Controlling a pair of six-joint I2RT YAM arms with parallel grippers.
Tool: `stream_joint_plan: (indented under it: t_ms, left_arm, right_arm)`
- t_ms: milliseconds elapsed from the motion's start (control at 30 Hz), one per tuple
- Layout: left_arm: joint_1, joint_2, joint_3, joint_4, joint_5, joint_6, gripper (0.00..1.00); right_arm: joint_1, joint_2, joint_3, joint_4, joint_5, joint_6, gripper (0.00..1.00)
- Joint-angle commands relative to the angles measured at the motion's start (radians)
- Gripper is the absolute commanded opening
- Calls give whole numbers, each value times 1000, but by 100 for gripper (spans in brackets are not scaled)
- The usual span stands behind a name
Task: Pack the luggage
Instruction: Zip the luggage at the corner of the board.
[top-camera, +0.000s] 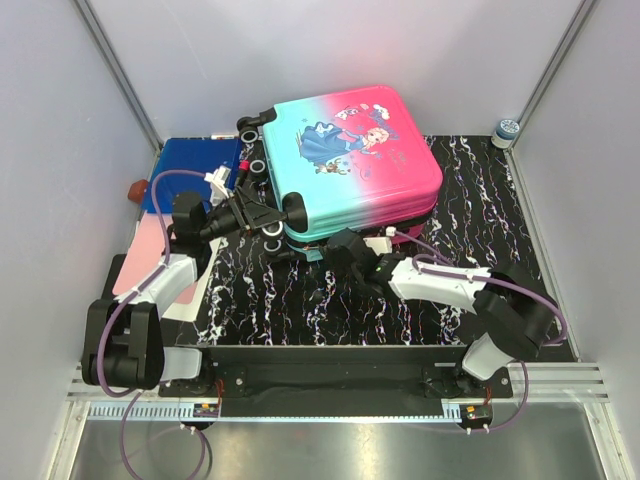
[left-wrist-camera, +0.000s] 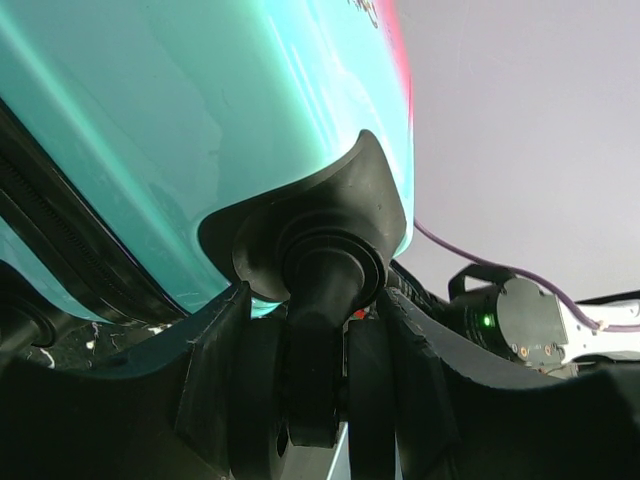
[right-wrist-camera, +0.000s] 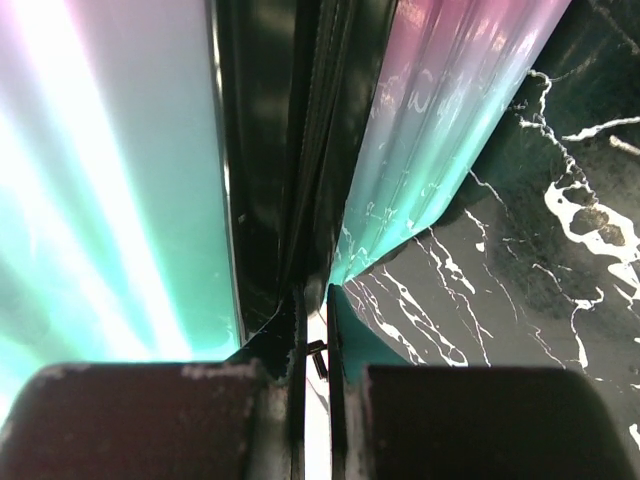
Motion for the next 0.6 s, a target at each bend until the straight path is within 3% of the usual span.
stream_joint_plan:
  t_ms: [0,567]
  left_arm:
    - [-53,-83,-4,102,-35,-25,0]
    - [-58,-141,-40,134,-67,-64,0]
  right_arm:
    - [113,16,88,140,-96,-5,0]
    - [234,55,179,117,27,-34,0]
